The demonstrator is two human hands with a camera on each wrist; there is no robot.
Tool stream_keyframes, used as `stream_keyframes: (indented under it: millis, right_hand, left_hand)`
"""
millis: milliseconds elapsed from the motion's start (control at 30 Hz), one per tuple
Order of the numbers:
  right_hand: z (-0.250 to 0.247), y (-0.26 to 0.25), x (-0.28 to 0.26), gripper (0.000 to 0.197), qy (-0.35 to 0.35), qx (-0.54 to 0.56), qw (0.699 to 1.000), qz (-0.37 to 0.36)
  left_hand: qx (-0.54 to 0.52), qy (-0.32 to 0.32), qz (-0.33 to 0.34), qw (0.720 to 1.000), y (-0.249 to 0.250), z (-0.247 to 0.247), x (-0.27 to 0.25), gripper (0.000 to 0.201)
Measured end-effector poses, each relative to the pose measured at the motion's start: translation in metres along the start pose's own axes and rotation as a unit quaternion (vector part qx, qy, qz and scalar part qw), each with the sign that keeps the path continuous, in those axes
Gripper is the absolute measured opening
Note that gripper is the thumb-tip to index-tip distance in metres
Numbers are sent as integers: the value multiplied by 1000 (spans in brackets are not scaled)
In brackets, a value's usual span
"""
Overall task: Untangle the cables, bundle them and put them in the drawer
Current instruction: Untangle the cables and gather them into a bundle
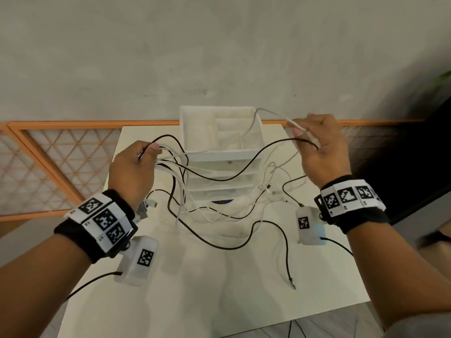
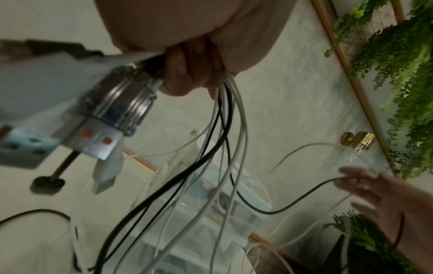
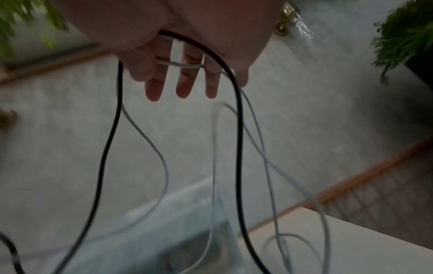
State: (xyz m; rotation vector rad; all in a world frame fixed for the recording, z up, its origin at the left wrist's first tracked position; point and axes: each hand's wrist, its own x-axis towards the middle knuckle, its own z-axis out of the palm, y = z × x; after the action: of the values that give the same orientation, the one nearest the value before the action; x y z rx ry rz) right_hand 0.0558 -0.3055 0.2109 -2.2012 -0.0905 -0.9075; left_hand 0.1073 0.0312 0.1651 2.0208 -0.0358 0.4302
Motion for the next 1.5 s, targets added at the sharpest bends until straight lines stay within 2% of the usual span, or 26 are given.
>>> stream_keyframes:
  millis: [133,233,333,433,533,600,667,733,800,833,933,1033,1100,1167,1233,1267,1300,1333,1367,1433,1500]
  right_hand:
    - [11,26,-28,23,-91,-20,994,55]
    - [15,17,-29,22,-78,-7,997,-1]
    - [13,0,-10,27,-41,-50,995,-80]
    - [12,3,-1,24,-28,-65,993,-90]
    - [8,38,-13,22,-54,-98,990,-87]
    - [4,62,-25,33,-90,-138,985,-45]
    - [1,77,-36,40,-124,-187,973,48]
    - [2,84,-47,31,-129,-218,958,139]
    - [5,84,-51,19,-115,-200,954,189]
    - [6,81,-51,15,-108,-193,958,184]
    - [7,66,-41,9,-91,-175,975,106]
    - [5,55,-35,10,-67,-121,989,42]
    - [1,64,-36,22,-80,-112,990,34]
    - [-2,84,-45,50,-174,-191,963,81]
    - [-2,100,-66,78,-321,-282,885,185]
    - [1,105,-76,84,-377,-296,849,224]
    - [6,104,-83,86,-412,-293,828,242]
    - [12,97,-85,86,-425,-277,827,241]
    - [17,83,-82,88,-419,-250,842,231]
    - [28,41,-67,98,-381,-186,883,200]
    - [37,-22,-47,114,-350,-99,921,138]
  left_hand:
    - [11,11,4,1000,3,-3,4,27]
    - [17,4,1,1000,1,-1,4,27]
    - [24,-20,3,1000,-1,7,-2,27]
    - [18,-22,0,1000,-2,9,-7,26]
    - [-8,5,7,1000,1,0,-4,26]
    - [-24,29,6,999,2,-10,3,28]
    - [-38,50,3,998,2,-19,11,28]
    - [-44,57,2,997,3,-24,16,29]
    - [-31,47,6,998,2,-24,15,29]
    - [-22,34,8,999,2,-22,13,29]
    - [-1,0,-9,1000,2,-8,1,25]
    - [-3,-9,-14,1000,5,-2,-6,24]
    - [-24,-3,-17,1000,10,-6,-4,26]
    - [-78,12,-30,996,16,-13,2,26]
    - [-147,30,-50,987,26,-21,7,26]
    - [-170,38,-55,983,31,-24,9,27]
    - [-179,37,-56,981,36,-26,10,28]
    - [-180,22,-56,982,40,-27,10,29]
    - [-180,-2,-56,982,45,-25,8,30]
    - [-169,-65,-57,982,55,-18,3,33]
    - [-145,-130,-42,980,68,-7,-7,37]
